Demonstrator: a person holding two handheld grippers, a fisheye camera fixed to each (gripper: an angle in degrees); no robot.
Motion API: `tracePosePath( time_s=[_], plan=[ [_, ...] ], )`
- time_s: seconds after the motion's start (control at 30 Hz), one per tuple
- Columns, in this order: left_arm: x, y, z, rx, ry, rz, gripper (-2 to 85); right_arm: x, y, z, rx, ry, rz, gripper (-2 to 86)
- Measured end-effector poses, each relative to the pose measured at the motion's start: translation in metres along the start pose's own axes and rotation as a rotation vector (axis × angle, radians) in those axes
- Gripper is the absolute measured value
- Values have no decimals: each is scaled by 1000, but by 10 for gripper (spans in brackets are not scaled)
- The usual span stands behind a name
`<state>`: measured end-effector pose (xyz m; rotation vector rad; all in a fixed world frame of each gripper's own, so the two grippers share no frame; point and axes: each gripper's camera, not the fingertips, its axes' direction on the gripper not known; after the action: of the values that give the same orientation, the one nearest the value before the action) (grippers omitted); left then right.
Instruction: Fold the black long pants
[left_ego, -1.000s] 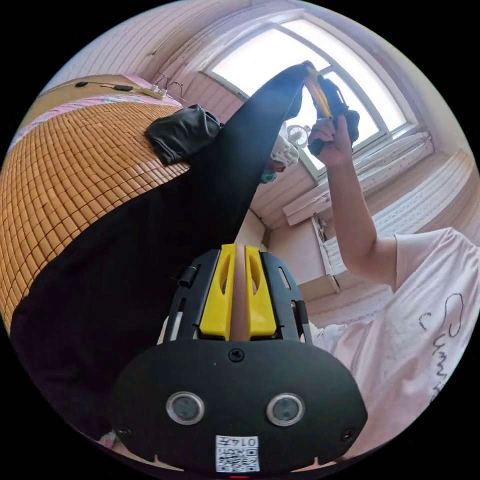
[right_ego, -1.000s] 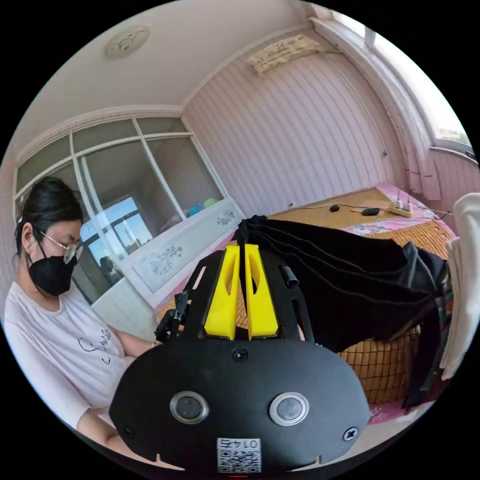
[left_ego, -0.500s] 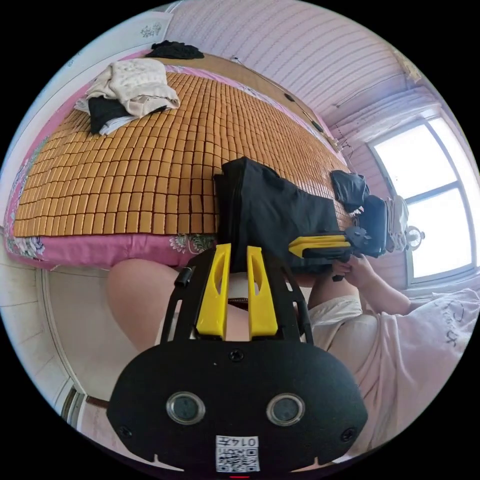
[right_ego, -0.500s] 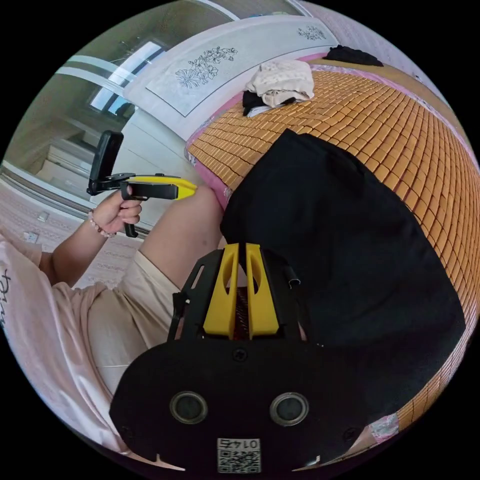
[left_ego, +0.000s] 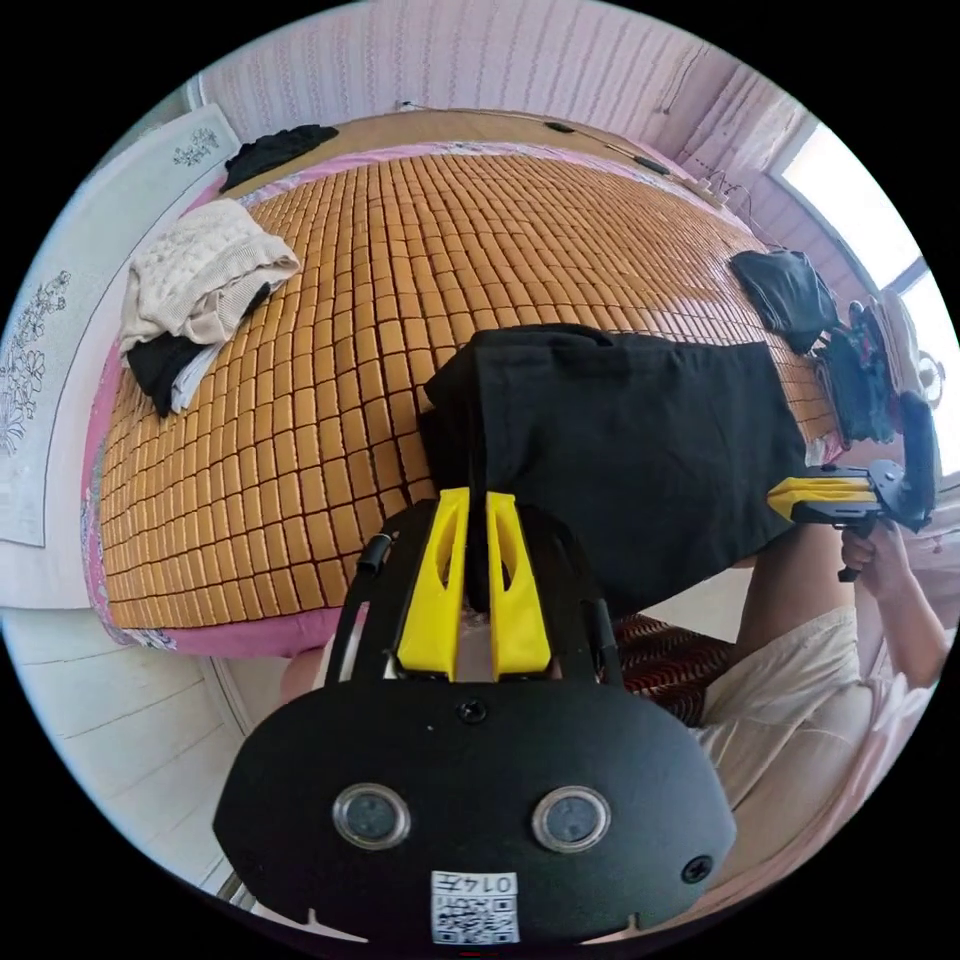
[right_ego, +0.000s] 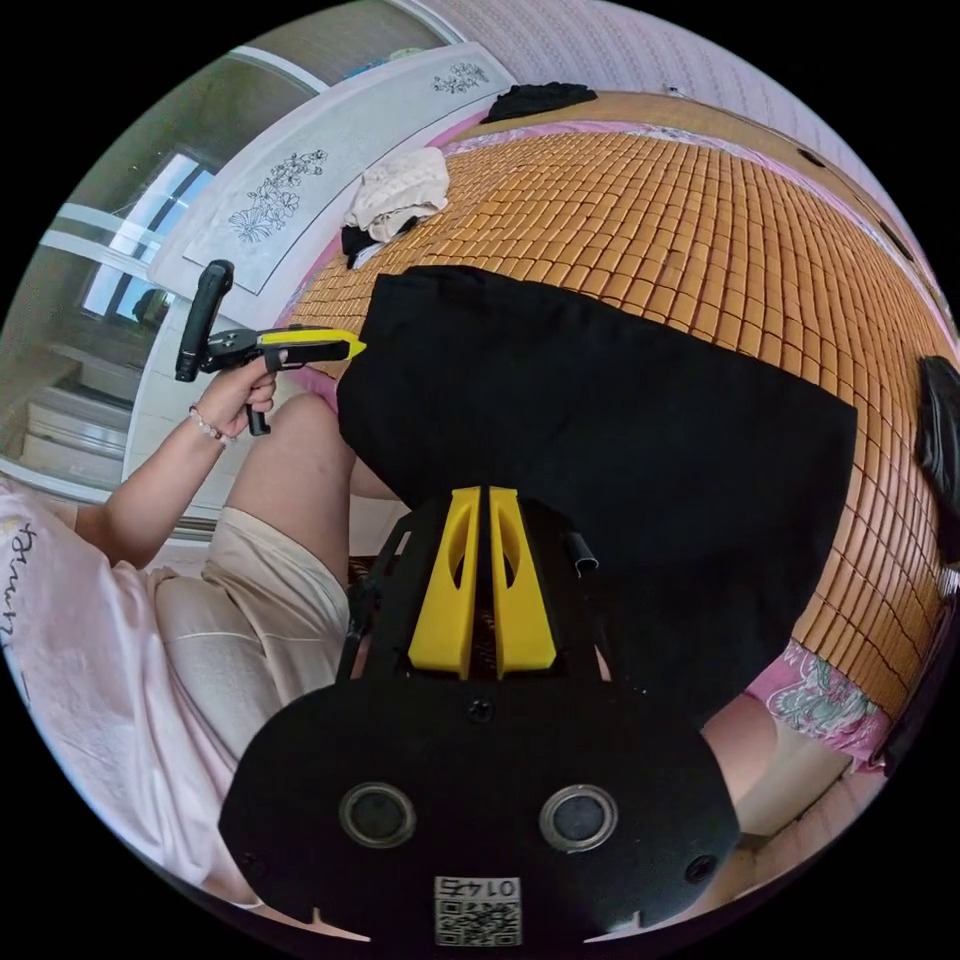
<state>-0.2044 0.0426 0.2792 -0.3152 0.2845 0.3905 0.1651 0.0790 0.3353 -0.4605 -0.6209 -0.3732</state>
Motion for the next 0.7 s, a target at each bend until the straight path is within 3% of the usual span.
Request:
tracePosePath(
  time_s=[0.2,0.53,0.7],
  plan=[
    [34,4,-13,22,-111,87,-4,0,-13,5,14,-40,31,5],
    [20,-15,-13,58,42,-1,76,-14,-41,13,16,-45,19,6],
    [43,-20,-9,10,-9,78,11,-15,-51,15,15,-11,36,7]
  ],
)
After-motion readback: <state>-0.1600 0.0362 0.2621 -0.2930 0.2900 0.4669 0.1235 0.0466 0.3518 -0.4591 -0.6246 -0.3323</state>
